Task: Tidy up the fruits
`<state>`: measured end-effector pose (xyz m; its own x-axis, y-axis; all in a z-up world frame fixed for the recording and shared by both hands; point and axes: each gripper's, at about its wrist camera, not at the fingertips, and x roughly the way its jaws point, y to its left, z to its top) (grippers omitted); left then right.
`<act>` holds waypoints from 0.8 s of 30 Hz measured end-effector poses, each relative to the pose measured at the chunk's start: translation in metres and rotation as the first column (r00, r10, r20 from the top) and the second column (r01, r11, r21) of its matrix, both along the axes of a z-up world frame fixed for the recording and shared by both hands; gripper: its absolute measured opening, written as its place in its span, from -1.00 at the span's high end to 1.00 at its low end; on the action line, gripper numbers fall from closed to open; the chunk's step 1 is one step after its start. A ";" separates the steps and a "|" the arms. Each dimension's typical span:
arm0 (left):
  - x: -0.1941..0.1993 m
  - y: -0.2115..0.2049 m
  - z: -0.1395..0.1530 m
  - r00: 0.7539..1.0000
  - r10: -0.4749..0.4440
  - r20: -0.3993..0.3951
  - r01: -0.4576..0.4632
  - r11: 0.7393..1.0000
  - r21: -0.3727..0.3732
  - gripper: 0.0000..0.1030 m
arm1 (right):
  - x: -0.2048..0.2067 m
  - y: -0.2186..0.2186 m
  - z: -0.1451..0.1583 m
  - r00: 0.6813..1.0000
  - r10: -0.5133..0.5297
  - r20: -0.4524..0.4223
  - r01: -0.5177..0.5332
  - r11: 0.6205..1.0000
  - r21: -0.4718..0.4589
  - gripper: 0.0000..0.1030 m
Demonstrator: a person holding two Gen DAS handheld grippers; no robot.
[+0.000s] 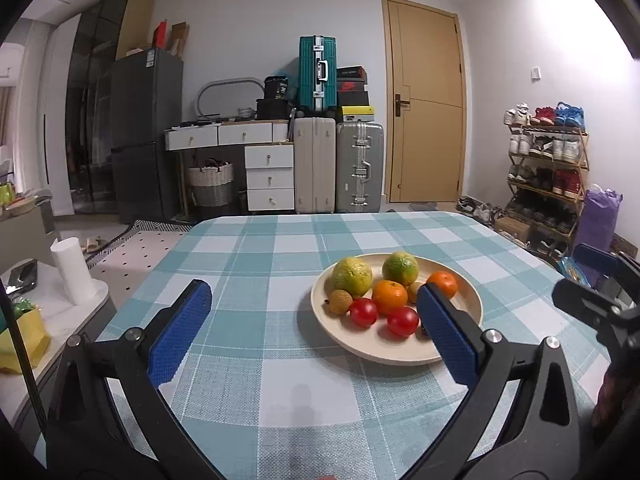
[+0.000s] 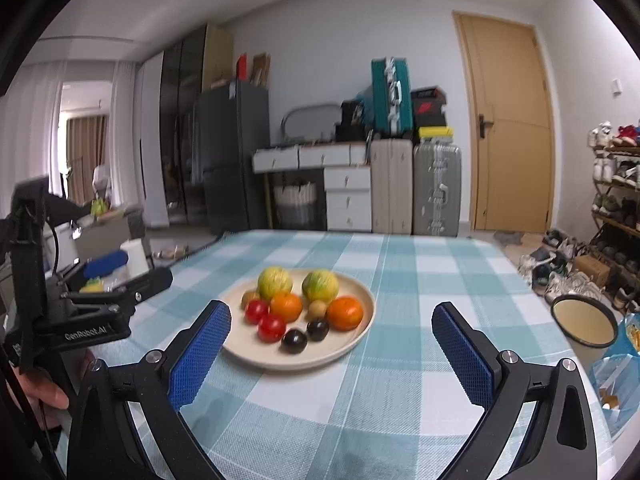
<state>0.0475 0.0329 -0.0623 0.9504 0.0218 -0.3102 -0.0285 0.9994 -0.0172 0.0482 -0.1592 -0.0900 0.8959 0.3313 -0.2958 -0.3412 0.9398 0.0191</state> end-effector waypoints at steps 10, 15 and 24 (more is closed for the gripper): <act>0.000 0.001 0.000 1.000 -0.001 0.000 0.001 1.000 0.000 -0.99 | -0.006 0.005 -0.002 0.999 0.014 0.029 -0.014 1.000 -0.019 -1.00; 0.000 0.000 0.000 1.000 -0.001 -0.002 0.001 1.000 0.001 -0.99 | -0.005 0.004 -0.001 0.999 0.019 0.031 -0.019 1.000 -0.021 -1.00; -0.001 0.000 0.000 1.000 -0.001 -0.001 0.001 1.000 0.000 -0.99 | -0.005 0.004 0.000 0.999 0.027 0.029 -0.026 0.999 -0.023 -1.00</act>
<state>0.0470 0.0333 -0.0625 0.9503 0.0214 -0.3107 -0.0280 0.9995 -0.0168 0.0432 -0.1548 -0.0903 0.8953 0.3486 -0.2774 -0.3661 0.9305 -0.0122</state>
